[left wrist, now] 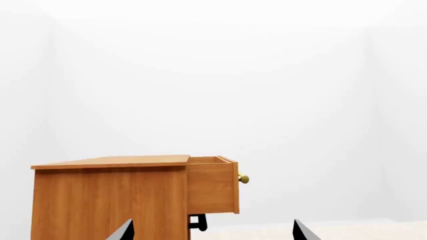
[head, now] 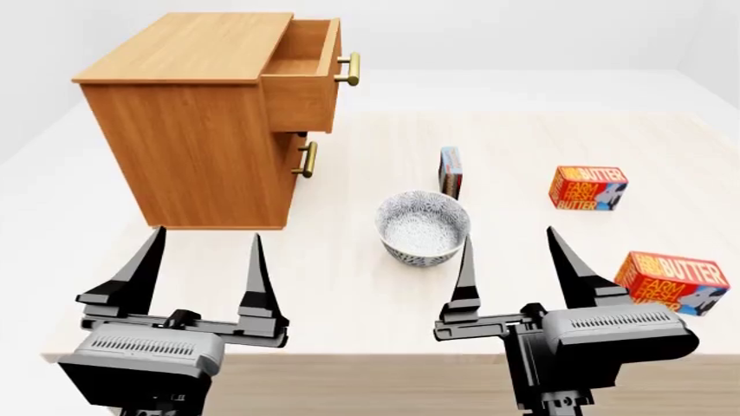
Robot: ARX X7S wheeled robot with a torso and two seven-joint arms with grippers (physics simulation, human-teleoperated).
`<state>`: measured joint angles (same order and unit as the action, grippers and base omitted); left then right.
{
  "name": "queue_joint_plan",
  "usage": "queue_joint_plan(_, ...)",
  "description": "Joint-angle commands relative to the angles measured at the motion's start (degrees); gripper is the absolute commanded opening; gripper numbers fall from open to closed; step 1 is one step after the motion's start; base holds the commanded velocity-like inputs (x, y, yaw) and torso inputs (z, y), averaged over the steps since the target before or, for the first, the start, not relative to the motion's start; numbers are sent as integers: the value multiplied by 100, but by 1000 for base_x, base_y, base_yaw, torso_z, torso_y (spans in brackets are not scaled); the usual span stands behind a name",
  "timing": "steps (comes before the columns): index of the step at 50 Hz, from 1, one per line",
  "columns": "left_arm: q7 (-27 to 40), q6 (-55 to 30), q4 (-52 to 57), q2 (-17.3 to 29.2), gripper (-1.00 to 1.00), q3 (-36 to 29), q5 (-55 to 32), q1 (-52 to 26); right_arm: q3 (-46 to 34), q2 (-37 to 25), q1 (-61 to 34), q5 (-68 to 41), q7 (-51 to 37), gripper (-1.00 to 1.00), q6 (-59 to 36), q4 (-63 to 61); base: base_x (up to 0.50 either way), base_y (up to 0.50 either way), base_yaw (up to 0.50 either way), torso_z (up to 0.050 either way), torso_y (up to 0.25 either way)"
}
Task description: Put the chocolate pudding in the top drawer of the cabinet and close it.
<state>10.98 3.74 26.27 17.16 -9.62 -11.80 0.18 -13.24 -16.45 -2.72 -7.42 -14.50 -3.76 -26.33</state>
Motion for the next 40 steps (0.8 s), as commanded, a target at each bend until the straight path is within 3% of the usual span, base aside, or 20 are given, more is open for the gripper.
queue_joint_plan(1, 18, 25, -28, 20, 100, -34, 17, -14, -27, -18, -17, -38, 0, 100, 40, 35, 51, 0, 0, 0, 0)
queue_joint_plan(40, 120, -4, -118, 85, 100, -147, 109, -57, -108, -108, -17, -97, -34, 100, 104, 103, 50, 0, 0, 0, 0)
